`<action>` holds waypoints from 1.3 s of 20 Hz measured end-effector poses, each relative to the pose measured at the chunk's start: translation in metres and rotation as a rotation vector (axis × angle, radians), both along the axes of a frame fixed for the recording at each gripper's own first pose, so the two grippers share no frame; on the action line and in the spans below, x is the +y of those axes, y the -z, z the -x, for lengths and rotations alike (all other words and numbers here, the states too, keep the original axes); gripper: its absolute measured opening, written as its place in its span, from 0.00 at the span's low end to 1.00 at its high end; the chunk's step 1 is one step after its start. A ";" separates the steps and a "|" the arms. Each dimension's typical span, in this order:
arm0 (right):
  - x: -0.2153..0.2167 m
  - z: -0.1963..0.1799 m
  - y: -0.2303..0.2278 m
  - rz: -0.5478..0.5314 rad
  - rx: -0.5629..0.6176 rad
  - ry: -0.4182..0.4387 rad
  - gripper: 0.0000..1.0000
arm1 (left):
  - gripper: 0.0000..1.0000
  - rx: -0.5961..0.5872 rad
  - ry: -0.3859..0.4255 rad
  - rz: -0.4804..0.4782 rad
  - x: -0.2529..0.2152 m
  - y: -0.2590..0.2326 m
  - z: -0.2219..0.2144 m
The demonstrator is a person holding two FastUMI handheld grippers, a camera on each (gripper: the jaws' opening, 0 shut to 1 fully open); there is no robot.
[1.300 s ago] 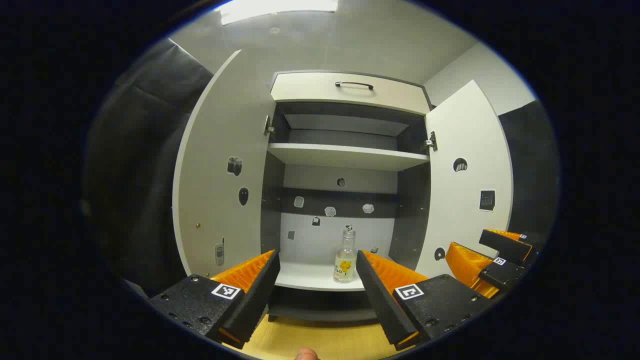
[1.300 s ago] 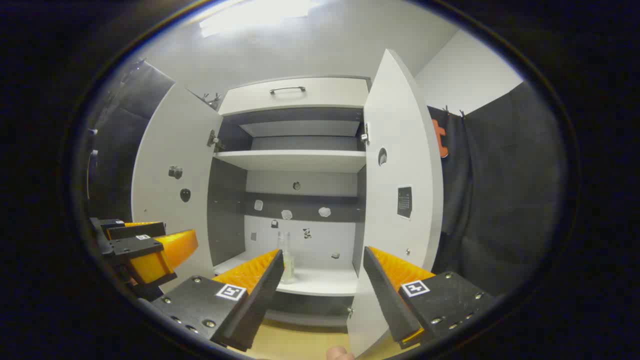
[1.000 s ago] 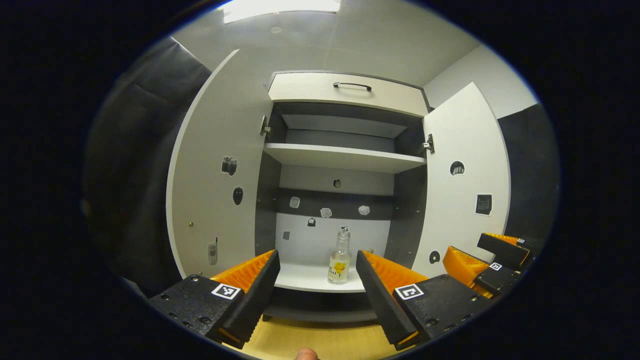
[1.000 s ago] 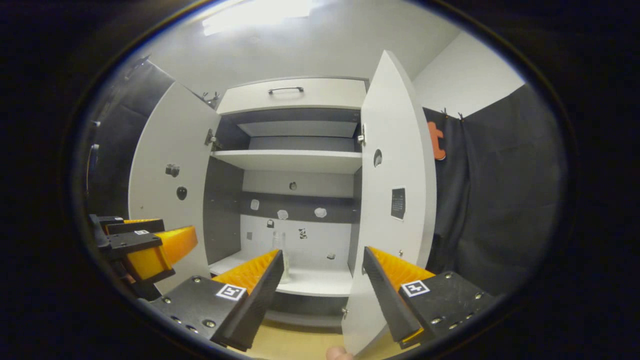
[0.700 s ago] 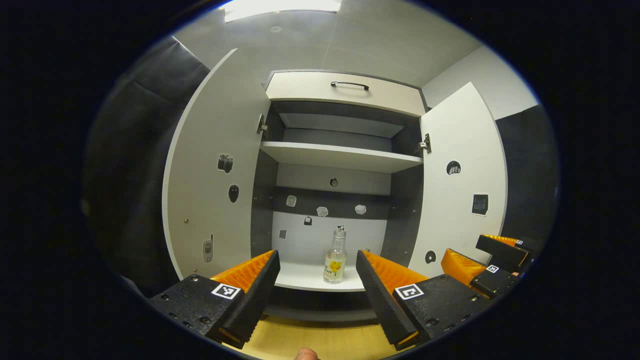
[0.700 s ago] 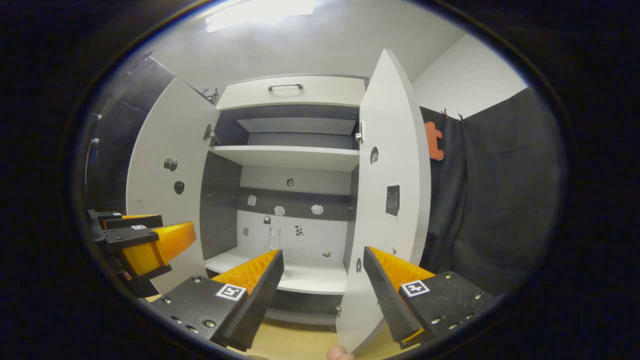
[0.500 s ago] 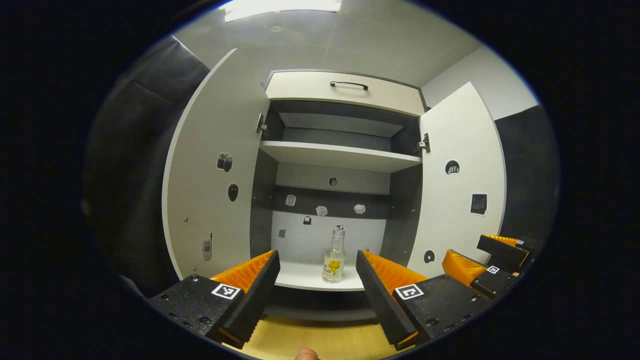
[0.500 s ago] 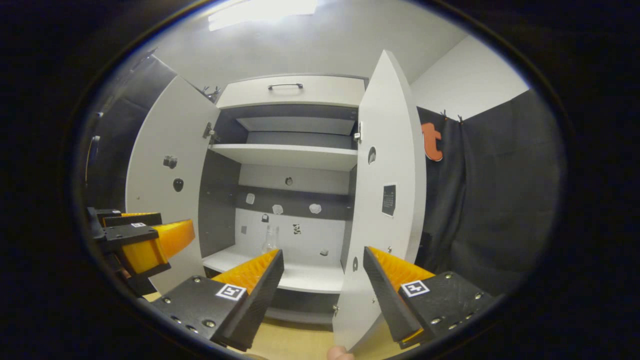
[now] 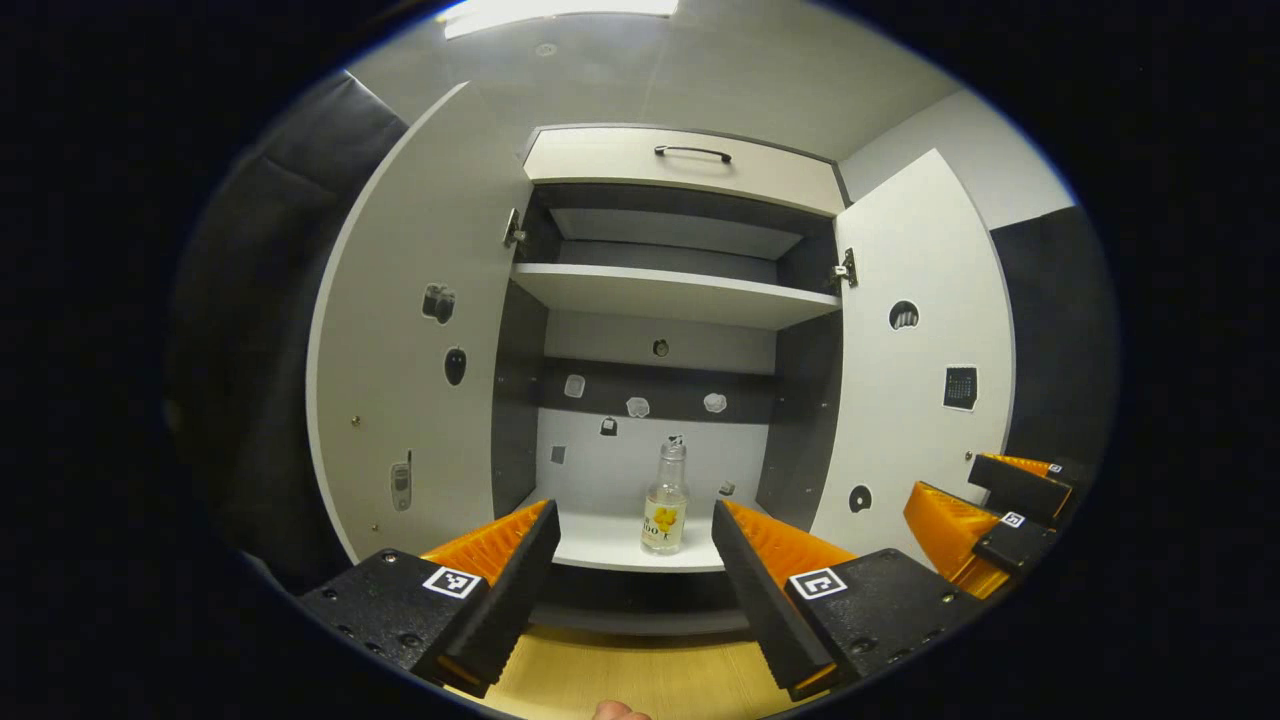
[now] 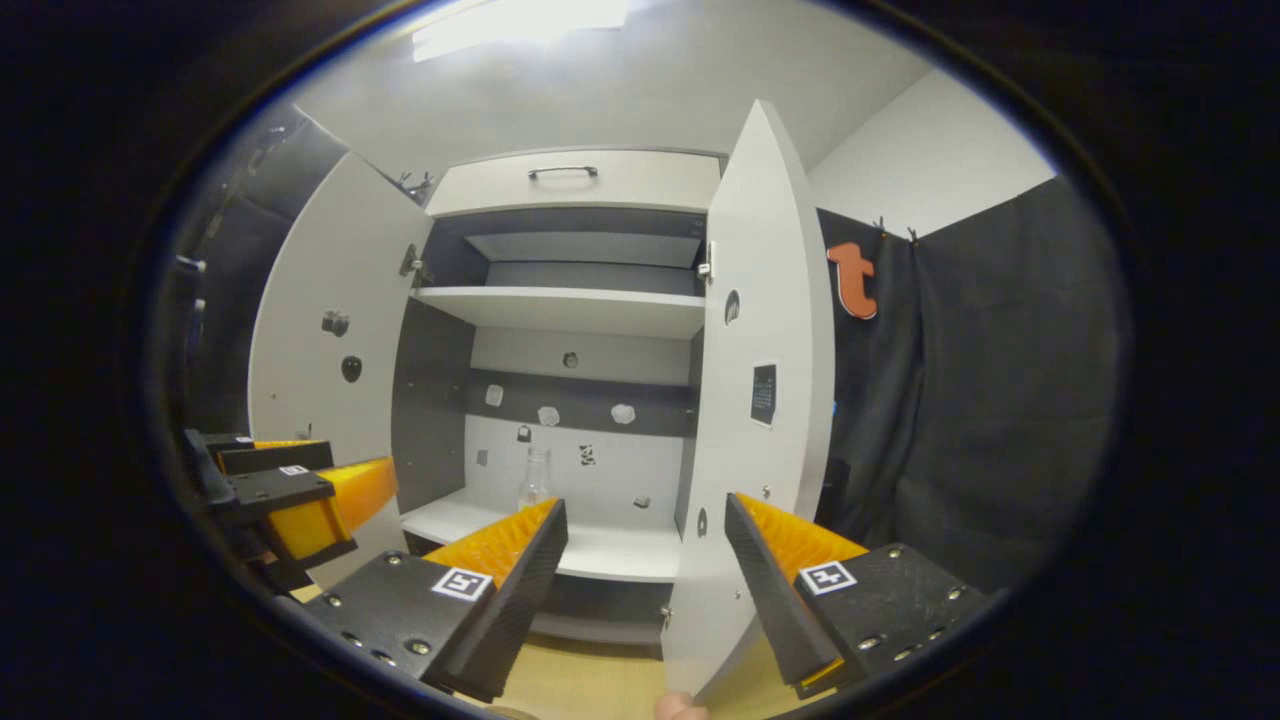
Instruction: Grasp the bottle in the cabinet with the left hand and place it on the coaster, then close the right door with the right hand and the left door with the left hand.
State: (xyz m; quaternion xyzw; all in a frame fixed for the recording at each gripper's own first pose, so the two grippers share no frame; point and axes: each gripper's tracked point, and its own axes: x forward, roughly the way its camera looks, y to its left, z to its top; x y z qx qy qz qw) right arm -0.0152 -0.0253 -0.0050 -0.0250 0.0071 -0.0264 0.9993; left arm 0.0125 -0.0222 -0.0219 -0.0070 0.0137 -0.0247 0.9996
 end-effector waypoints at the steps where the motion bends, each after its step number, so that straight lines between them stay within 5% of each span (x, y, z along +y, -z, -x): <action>1: -0.003 0.002 -0.001 -0.002 -0.003 0.008 0.96 | 0.96 0.011 0.007 -0.004 -0.002 0.004 -0.007; 7: -0.031 0.020 -0.002 -0.014 -0.009 0.082 0.96 | 0.96 0.018 0.034 -0.032 -0.014 0.018 -0.076; 15: -0.093 0.044 -0.008 0.003 -0.024 0.281 0.96 | 0.95 0.054 0.058 -0.089 -0.039 0.051 -0.190; 23: -0.132 0.068 0.005 0.053 0.019 0.438 0.96 | 0.93 0.151 0.041 -0.056 -0.048 0.092 -0.285; 25: -0.136 0.071 0.007 0.063 0.028 0.457 0.99 | 0.87 0.174 0.044 -0.045 -0.052 0.101 -0.296; 26: -0.137 0.072 0.008 0.067 0.033 0.464 0.96 | 0.69 0.179 0.034 -0.047 -0.050 0.103 -0.299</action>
